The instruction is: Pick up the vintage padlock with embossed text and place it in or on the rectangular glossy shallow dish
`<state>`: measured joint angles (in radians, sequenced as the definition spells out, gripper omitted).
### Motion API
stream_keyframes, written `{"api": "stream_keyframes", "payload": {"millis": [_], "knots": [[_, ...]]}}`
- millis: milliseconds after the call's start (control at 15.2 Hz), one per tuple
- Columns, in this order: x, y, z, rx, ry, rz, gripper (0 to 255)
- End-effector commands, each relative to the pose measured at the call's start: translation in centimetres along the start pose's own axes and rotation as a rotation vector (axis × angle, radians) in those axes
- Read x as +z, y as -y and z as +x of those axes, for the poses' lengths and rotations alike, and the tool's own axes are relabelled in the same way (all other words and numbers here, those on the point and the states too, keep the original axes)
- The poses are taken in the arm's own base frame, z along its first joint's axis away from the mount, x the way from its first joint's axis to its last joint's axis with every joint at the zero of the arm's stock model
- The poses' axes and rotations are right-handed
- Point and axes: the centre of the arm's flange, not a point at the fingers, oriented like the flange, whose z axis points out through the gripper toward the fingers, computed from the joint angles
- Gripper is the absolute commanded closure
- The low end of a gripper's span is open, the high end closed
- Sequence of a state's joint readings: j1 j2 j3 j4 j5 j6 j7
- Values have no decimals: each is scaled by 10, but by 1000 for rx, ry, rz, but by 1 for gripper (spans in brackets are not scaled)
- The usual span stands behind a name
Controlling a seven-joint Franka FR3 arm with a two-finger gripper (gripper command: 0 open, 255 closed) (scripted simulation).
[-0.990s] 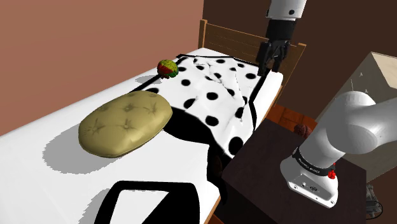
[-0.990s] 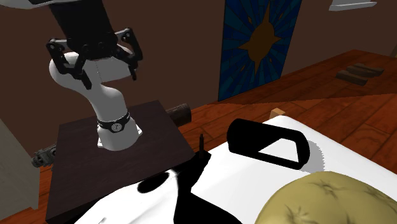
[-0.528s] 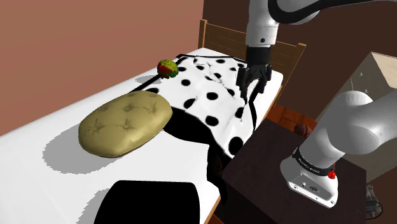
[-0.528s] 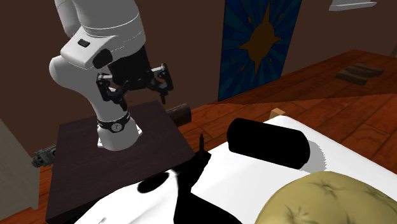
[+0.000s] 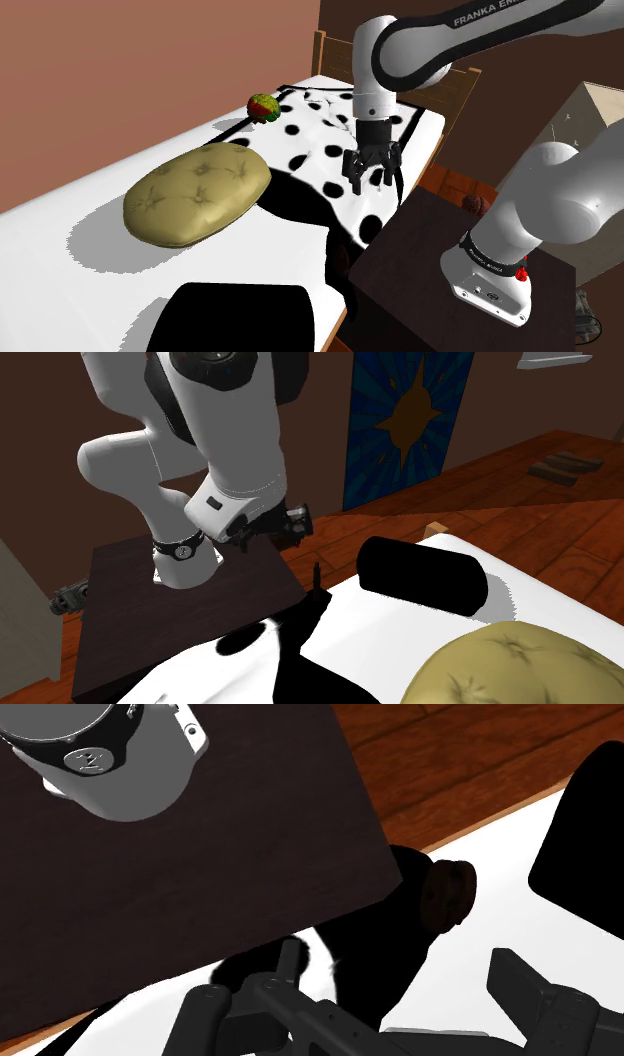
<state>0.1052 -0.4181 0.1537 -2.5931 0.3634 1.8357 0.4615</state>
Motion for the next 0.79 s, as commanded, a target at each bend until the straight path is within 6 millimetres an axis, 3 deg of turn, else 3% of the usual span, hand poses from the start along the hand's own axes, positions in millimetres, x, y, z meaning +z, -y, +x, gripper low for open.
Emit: {"api": "stream_keyframes", "payload": {"millis": [0,594,726], "knots": [[22,17,6,29,34,4,0],[120,79,37,148,181,20,0],[131,80,36,148,181,20,0]]}}
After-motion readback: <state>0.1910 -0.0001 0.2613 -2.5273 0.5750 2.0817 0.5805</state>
